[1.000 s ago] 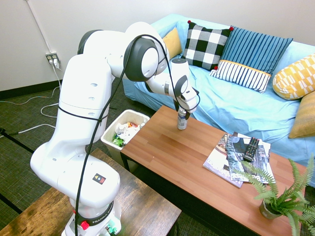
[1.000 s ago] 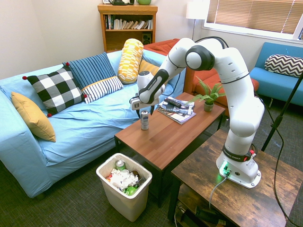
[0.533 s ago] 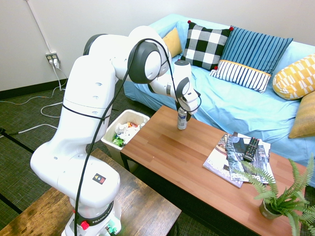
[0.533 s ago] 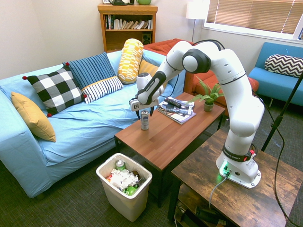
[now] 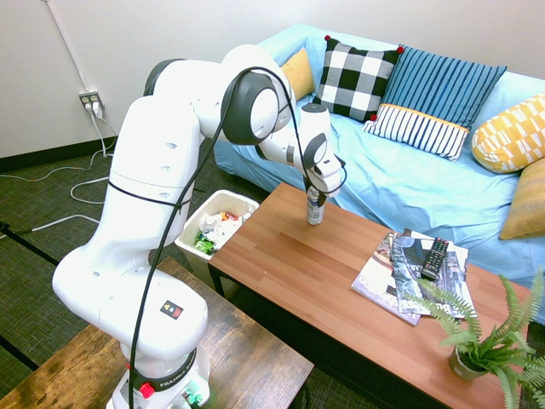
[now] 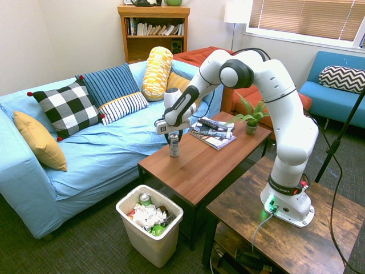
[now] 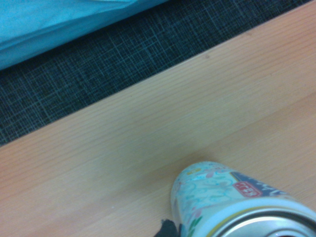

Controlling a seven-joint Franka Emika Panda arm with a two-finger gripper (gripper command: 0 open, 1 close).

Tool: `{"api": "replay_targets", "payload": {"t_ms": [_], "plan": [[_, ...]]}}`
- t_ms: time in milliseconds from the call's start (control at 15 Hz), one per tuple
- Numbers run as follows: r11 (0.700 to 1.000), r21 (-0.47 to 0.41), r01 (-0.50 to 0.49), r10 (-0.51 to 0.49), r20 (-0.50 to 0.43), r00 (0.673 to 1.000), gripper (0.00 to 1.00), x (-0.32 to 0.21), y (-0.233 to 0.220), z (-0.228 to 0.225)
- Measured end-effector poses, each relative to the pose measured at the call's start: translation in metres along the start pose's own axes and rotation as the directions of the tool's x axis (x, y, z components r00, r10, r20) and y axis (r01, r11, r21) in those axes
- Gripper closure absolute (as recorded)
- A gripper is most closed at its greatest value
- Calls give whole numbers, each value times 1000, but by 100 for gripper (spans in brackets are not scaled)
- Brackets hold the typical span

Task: Throw the can in the trash bin

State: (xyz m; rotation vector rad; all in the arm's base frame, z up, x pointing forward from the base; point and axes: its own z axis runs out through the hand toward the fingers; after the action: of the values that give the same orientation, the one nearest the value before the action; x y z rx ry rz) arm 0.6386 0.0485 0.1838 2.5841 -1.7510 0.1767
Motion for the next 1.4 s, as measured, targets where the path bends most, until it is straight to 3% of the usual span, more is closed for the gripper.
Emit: {"api": "replay_targets", "payload": {"t_ms": [267, 533, 933, 1400], "plan": [[999, 37, 33, -33, -14, 999, 100, -10, -10, -29], [974, 88, 210, -204, -68, 977, 100, -98, -35, -81], [916, 35, 400, -393, -127, 911, 100, -253, -26, -48], [862, -6, 507, -501, -160, 850, 100, -364, 0, -3]]}}
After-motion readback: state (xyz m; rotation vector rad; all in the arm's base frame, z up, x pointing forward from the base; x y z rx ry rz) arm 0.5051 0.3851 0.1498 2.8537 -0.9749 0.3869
